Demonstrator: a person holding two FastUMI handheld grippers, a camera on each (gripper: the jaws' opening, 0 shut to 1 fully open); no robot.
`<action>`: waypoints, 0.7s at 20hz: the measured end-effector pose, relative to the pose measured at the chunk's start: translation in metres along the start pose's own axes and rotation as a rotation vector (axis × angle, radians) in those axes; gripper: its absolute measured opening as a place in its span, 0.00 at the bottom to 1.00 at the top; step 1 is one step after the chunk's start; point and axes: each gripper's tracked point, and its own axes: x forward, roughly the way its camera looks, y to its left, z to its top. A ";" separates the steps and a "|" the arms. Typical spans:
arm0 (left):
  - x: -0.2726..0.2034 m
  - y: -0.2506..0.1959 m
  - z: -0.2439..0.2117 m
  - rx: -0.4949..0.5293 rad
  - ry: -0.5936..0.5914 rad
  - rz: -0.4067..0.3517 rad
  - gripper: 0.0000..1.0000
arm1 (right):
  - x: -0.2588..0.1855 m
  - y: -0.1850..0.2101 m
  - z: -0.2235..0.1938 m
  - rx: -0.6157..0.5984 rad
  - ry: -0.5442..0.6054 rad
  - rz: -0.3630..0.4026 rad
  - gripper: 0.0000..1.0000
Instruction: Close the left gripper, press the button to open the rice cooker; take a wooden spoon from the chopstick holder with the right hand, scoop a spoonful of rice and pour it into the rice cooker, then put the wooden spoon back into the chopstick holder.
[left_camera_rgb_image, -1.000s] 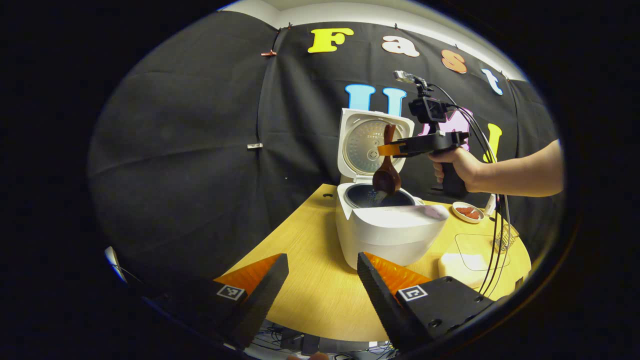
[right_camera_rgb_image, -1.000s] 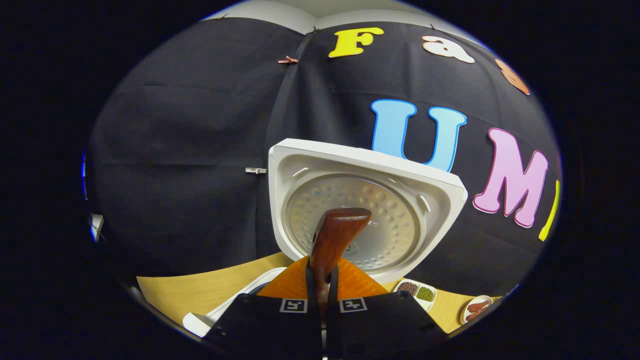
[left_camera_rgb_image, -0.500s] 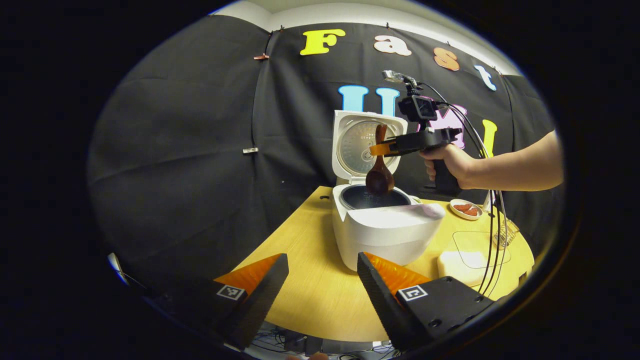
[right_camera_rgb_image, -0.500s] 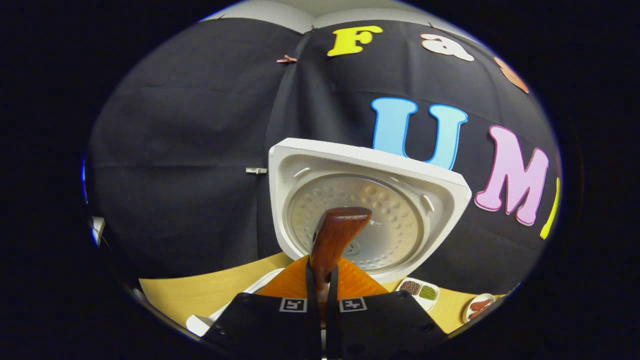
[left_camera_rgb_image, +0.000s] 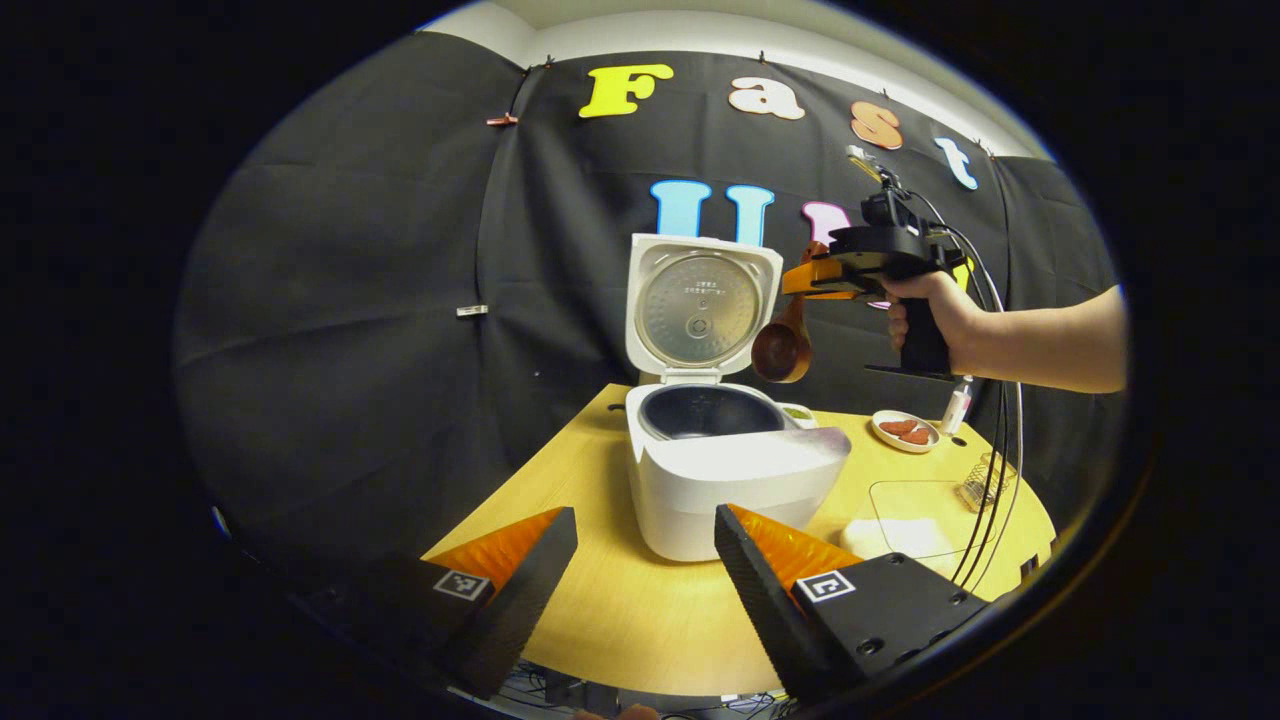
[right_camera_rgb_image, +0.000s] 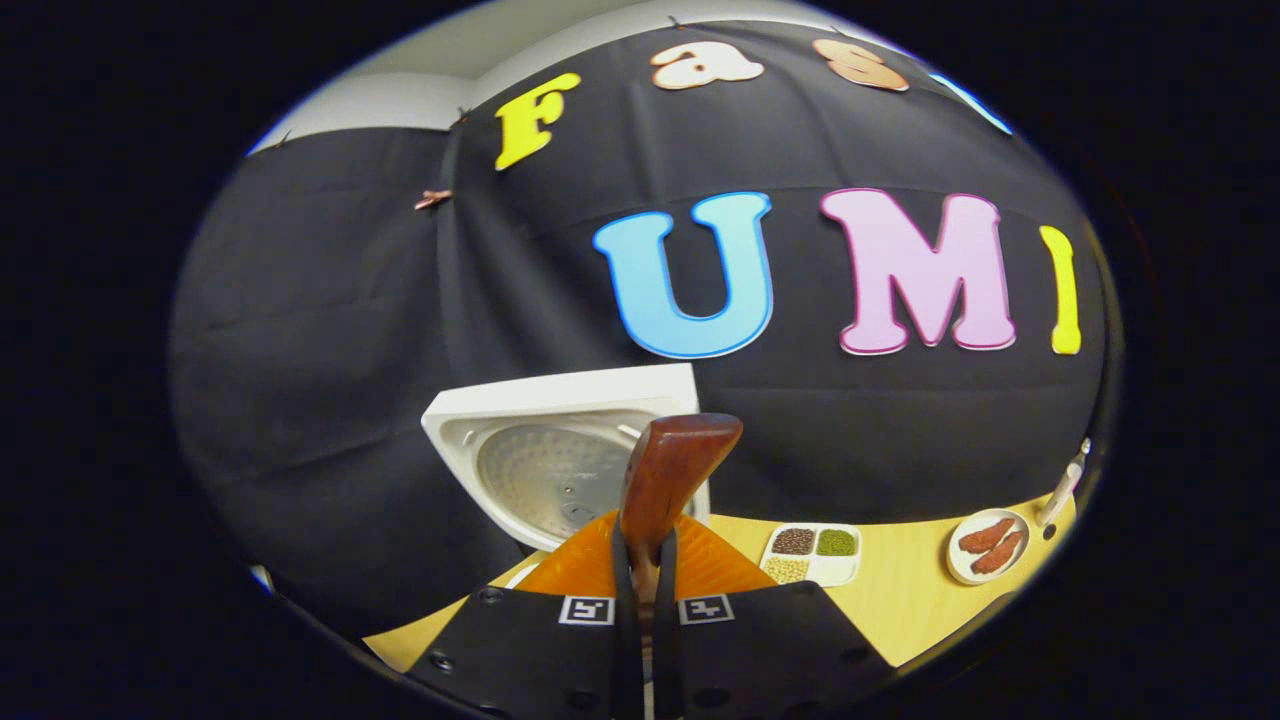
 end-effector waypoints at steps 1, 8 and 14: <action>0.001 -0.008 0.001 0.007 -0.002 -0.011 0.96 | -0.009 -0.014 0.007 0.025 -0.010 -0.019 0.09; 0.006 -0.076 0.013 -0.003 -0.009 -0.097 0.96 | -0.076 -0.136 0.027 0.088 -0.033 -0.190 0.08; 0.005 -0.140 0.006 -0.015 0.027 -0.146 0.96 | -0.146 -0.254 0.042 0.170 -0.081 -0.346 0.08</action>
